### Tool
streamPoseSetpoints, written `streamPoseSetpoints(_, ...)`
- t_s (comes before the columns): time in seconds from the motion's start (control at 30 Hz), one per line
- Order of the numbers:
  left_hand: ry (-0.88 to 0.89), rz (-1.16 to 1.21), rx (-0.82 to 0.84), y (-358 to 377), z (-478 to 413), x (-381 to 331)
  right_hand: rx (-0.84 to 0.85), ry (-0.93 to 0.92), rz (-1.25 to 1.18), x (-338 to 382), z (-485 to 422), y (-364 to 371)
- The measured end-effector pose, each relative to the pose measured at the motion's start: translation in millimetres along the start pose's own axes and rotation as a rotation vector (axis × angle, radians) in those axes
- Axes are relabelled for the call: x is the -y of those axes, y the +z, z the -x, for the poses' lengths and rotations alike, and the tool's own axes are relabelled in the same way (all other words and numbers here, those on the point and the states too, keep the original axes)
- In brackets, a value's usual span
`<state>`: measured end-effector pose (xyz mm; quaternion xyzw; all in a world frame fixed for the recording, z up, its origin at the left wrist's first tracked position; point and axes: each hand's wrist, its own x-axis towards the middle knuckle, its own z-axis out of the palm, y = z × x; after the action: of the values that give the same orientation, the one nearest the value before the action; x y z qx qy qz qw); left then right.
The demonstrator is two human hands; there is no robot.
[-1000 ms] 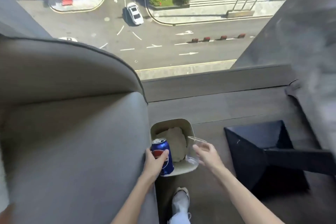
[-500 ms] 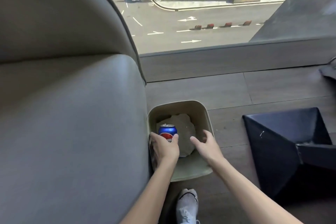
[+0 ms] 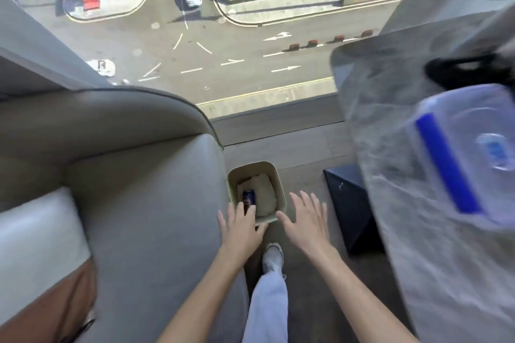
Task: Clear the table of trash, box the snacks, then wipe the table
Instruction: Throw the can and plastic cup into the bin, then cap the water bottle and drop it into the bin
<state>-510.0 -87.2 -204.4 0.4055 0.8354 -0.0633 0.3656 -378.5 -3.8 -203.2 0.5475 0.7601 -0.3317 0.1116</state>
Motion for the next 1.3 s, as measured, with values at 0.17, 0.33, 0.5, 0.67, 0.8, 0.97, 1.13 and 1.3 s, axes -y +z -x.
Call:
streamPoseSetpoints(0.17,0.089,-0.094,-0.068,-64.3,139.8,-51.7,-0.115,-0.156,-0.203,1.7,135.2,-107.4)
streamPoseSetpoints(0.33,0.376,-0.116,-0.250,-88.9,253.4,-149.3,-0.371,-0.060,-0.396,-80.1,281.4,-187.4)
streamPoseSetpoints(0.5,0.693,-0.276,-0.193,-75.5,329.9,-272.5,-0.629,0.256,-0.446,-203.4,398.5,-232.2)
streamPoseSetpoints(0.67,0.960,-0.376,-0.089,-37.4,377.1,-384.1,-0.785,0.499,-0.665,-288.7,475.3,-257.4)
streamPoseSetpoints(0.8,1.162,-0.482,-0.018,-10.1,399.2,-453.6,-0.941,0.648,-0.736,-320.0,507.4,-265.3)
streamPoseSetpoints(0.97,1.334,-0.652,0.009,8.4,403.7,-523.7,-1.051,0.743,-0.852,-345.4,500.2,-276.9)
streamPoseSetpoints(1.13,1.395,-0.705,-0.024,14.0,400.3,-625.9,-1.070,0.809,-0.969,-388.6,459.8,-303.8)
streamPoseSetpoints(1.3,1.332,-0.605,0.072,41.2,395.3,-704.0,-0.956,0.835,-1.025,-449.2,423.1,-304.7)
